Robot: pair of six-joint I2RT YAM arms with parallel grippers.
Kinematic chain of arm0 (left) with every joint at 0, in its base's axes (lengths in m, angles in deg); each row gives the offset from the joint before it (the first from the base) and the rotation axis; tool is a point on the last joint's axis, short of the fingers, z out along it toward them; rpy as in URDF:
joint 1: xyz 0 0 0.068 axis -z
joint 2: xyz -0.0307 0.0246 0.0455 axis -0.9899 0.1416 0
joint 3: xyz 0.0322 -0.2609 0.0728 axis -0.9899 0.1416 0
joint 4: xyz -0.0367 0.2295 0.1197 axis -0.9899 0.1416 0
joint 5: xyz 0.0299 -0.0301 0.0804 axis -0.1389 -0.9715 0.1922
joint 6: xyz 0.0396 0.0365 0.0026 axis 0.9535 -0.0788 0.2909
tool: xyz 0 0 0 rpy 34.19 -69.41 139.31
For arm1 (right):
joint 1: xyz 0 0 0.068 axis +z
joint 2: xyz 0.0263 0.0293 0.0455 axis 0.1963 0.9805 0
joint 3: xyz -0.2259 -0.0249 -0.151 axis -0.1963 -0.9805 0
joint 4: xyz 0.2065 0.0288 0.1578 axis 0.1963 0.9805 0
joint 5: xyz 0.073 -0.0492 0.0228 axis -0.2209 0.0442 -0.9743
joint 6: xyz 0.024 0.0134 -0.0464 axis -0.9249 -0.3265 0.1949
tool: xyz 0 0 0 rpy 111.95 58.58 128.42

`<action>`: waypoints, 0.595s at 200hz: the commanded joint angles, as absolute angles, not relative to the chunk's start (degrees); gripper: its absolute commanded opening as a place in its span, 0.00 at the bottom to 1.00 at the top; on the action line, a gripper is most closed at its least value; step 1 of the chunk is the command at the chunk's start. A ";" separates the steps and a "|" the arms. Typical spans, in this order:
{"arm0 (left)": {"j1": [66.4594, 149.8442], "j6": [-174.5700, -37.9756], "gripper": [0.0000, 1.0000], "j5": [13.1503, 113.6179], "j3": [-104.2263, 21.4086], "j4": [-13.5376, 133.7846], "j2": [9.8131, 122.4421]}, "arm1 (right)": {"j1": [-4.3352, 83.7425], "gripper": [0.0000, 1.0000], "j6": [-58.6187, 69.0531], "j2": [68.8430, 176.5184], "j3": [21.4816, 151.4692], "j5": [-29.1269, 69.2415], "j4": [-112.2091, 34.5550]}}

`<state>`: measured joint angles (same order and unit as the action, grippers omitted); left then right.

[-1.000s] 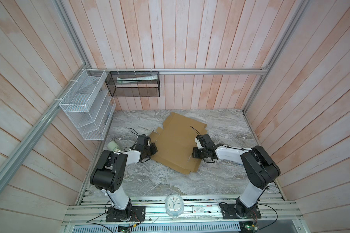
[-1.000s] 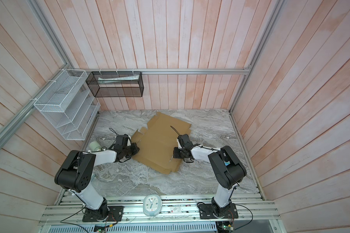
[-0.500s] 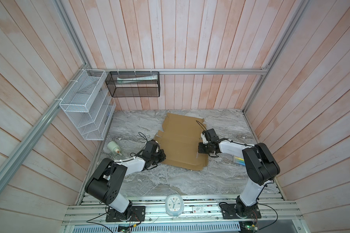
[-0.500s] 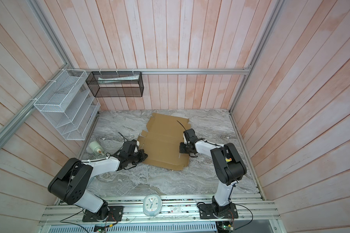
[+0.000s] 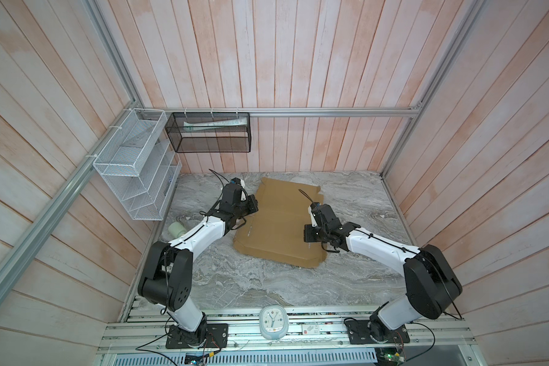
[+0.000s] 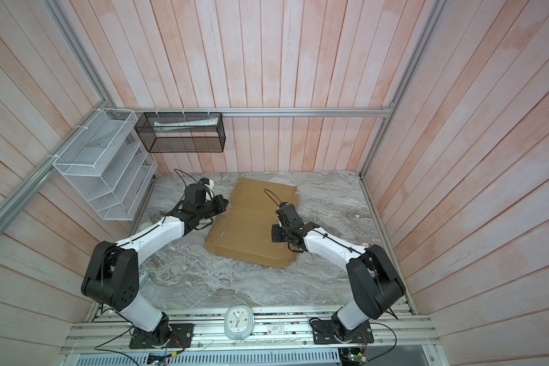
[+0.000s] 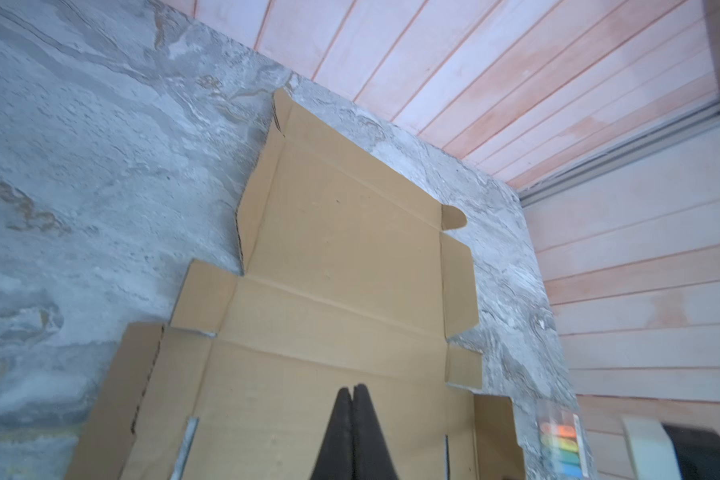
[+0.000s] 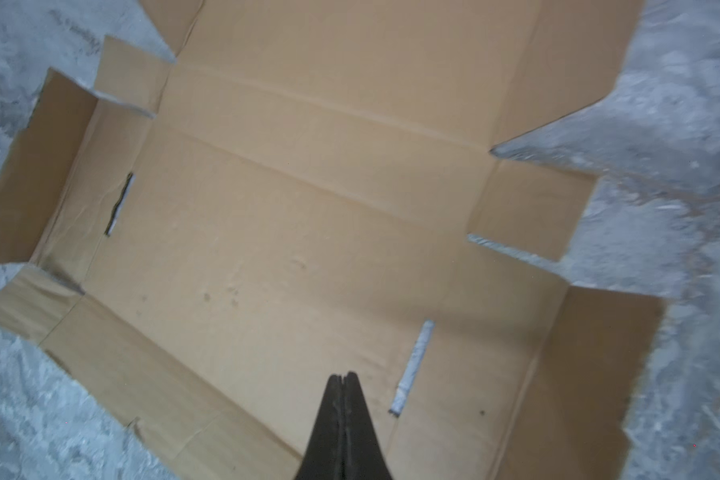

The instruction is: Fold the paper box

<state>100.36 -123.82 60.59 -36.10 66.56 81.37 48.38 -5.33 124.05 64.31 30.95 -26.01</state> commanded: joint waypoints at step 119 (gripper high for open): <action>99.46 -121.11 0.00 61.66 -49.44 69.20 103.90 | 60.63 0.00 -14.64 138.80 64.65 22.86 -38.50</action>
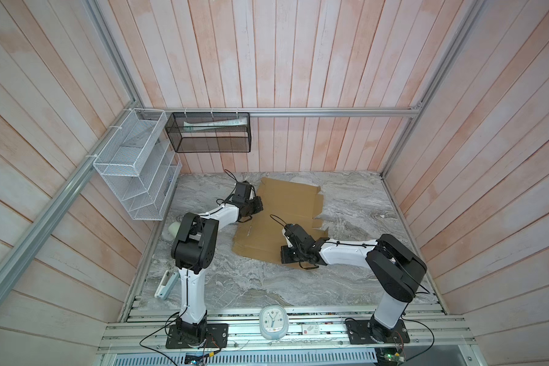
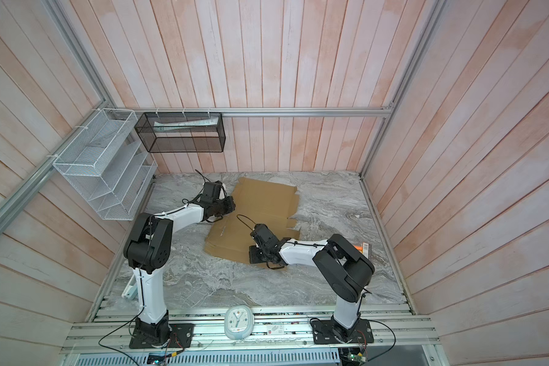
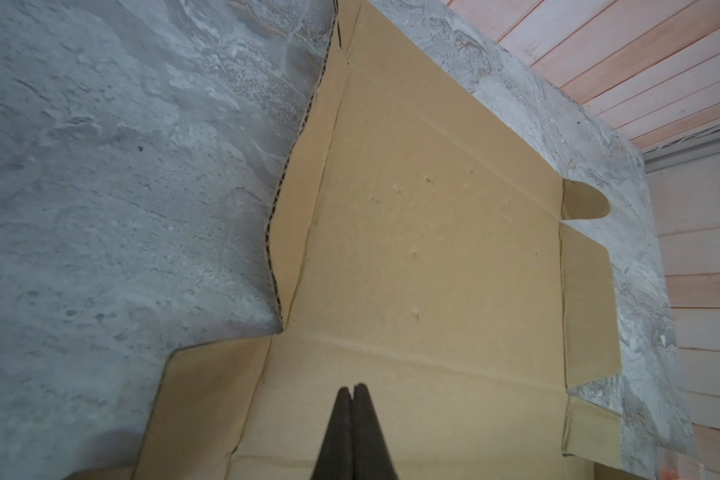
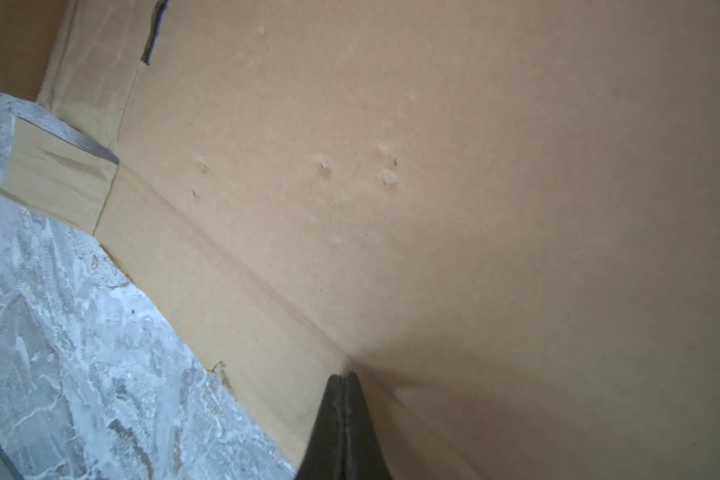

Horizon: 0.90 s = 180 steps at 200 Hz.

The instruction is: Fold the paper box

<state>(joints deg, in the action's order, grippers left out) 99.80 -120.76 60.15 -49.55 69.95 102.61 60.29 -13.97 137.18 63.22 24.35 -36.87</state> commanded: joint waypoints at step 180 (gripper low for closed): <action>96.72 -125.39 0.00 61.79 -37.84 67.97 101.64 | 52.81 0.00 -10.28 138.24 60.42 25.54 -32.79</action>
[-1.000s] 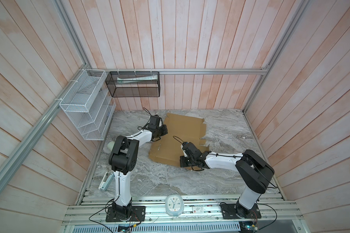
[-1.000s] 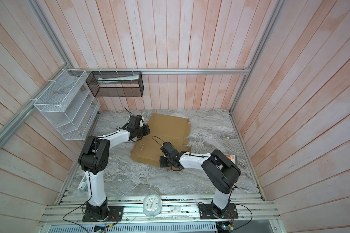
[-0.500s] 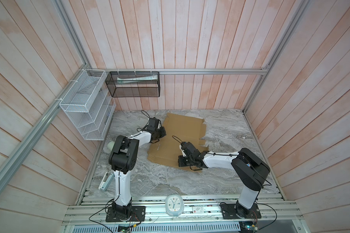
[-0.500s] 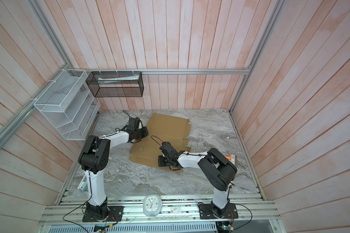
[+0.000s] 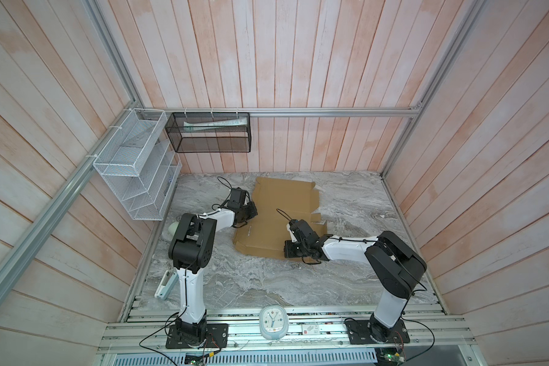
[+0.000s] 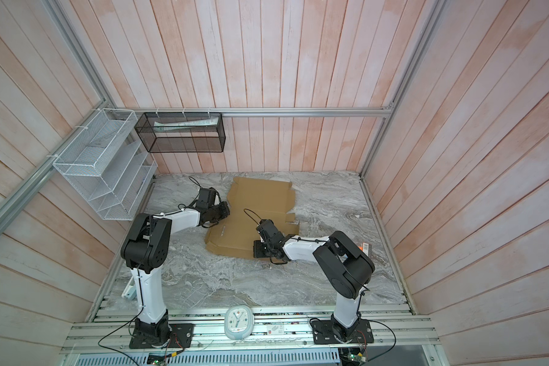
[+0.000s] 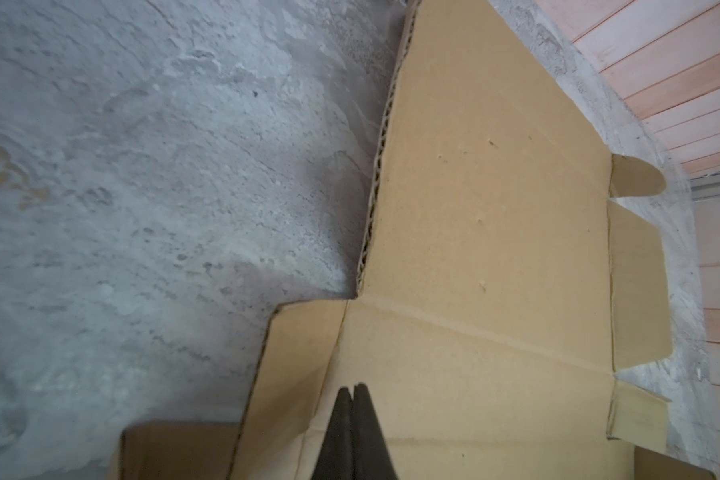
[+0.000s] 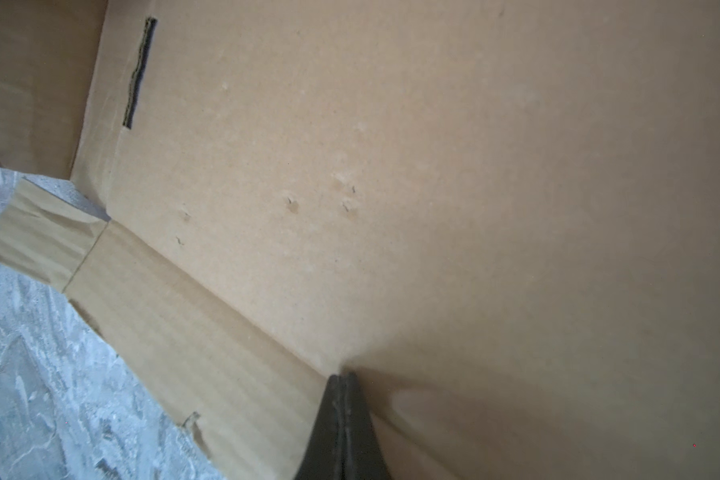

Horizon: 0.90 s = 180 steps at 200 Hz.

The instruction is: Fold the paper box

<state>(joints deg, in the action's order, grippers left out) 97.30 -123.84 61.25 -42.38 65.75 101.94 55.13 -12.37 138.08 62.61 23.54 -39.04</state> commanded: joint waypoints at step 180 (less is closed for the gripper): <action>96.73 -129.55 0.00 60.87 -13.24 65.02 73.75 | 38.30 0.00 3.28 141.46 67.41 27.19 -25.71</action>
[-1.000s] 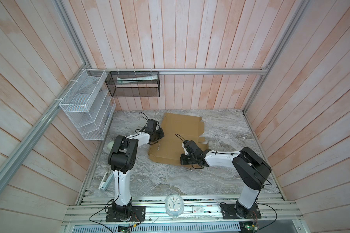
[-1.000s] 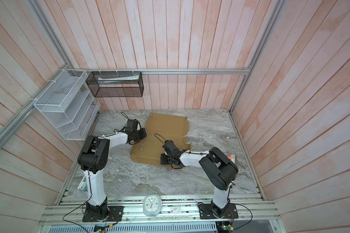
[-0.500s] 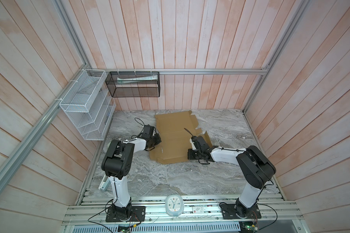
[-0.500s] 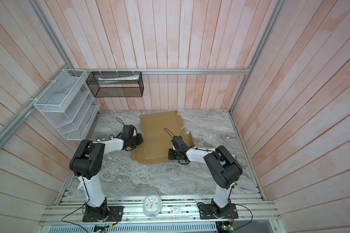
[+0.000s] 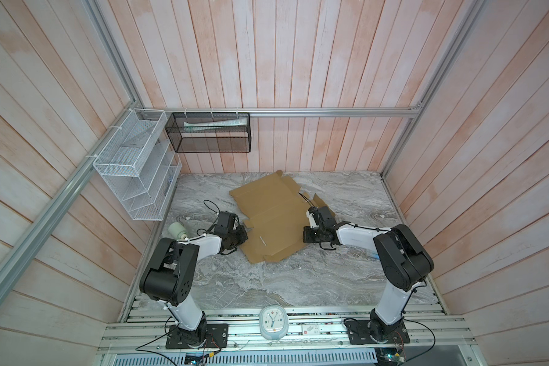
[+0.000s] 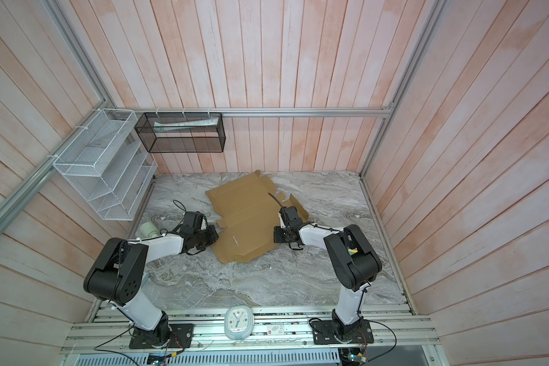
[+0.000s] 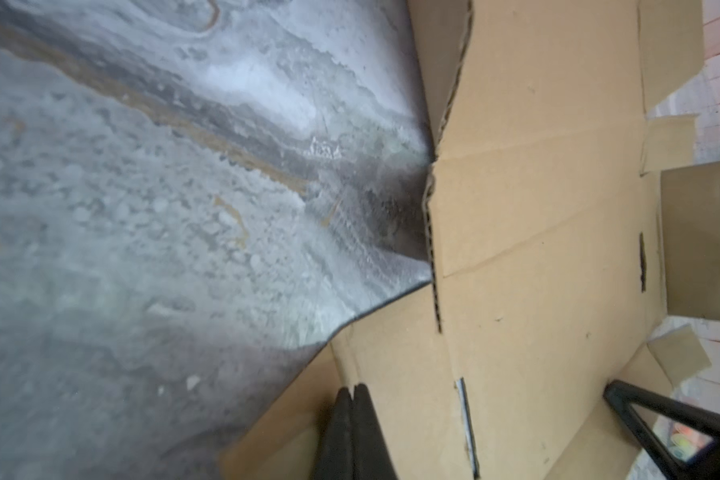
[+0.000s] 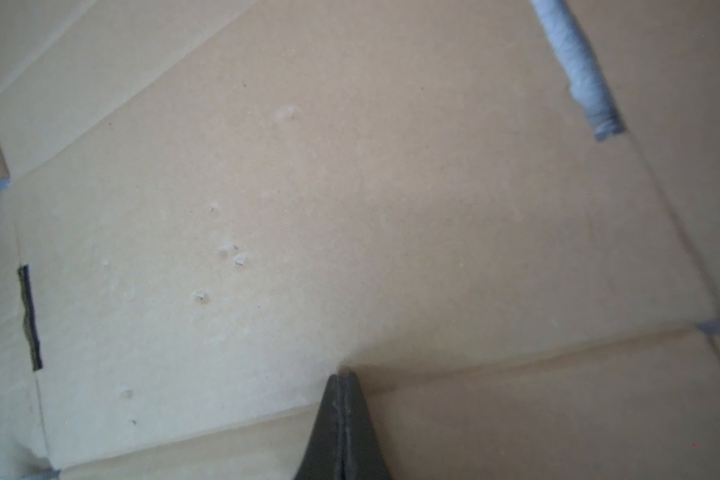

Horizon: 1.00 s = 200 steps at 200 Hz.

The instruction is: Fold the paper box

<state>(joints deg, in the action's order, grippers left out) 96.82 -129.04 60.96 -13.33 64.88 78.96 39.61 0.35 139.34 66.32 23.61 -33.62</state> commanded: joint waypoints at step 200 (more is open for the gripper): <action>95.39 -115.37 0.00 58.88 -47.09 70.03 98.00 | 57.00 0.02 -13.74 128.66 61.29 28.69 -30.78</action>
<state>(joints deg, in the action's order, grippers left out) 95.32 -116.58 58.23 -46.64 69.71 95.97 55.94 -10.01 126.01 62.89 29.81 -28.79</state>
